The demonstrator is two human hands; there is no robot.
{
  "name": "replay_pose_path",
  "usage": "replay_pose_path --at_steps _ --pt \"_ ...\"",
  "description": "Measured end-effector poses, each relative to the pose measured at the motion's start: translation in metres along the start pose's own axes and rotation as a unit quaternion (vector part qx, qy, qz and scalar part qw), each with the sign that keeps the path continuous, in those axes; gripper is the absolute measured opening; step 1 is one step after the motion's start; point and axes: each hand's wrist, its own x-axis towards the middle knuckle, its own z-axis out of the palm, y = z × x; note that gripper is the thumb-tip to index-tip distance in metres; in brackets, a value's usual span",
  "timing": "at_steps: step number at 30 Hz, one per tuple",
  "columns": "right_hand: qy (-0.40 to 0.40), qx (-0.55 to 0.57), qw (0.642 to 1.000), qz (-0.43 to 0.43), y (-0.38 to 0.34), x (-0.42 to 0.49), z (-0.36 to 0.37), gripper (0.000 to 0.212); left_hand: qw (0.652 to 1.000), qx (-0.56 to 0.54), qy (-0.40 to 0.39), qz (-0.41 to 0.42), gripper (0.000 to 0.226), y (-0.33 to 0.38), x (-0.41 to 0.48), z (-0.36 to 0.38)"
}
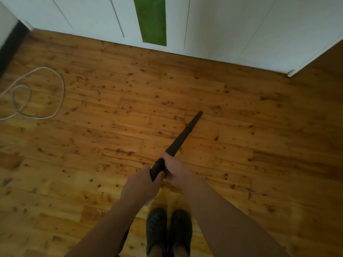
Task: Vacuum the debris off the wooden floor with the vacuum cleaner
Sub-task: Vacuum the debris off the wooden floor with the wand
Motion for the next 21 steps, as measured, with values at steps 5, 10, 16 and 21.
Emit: replay_pose_path --at_steps 5,10,16,21 --pt "0.026 -0.002 1.000 0.000 -0.006 -0.002 -0.010 0.014 1.000 0.015 -0.007 0.015 0.033 0.008 0.008 0.003" --pt "0.053 0.033 0.998 0.011 -0.012 -0.010 -0.023 0.025 0.998 0.033 -0.026 0.045 0.034 0.017 0.016 0.011" --pt "0.075 0.066 0.995 0.009 -0.020 -0.018 -0.047 0.030 0.995 0.068 -0.015 0.074 0.033 0.035 0.028 0.030" --pt "0.099 0.066 0.993 0.011 -0.020 -0.016 -0.069 0.025 0.995 0.045 -0.022 0.082 0.031 0.045 0.034 0.050"
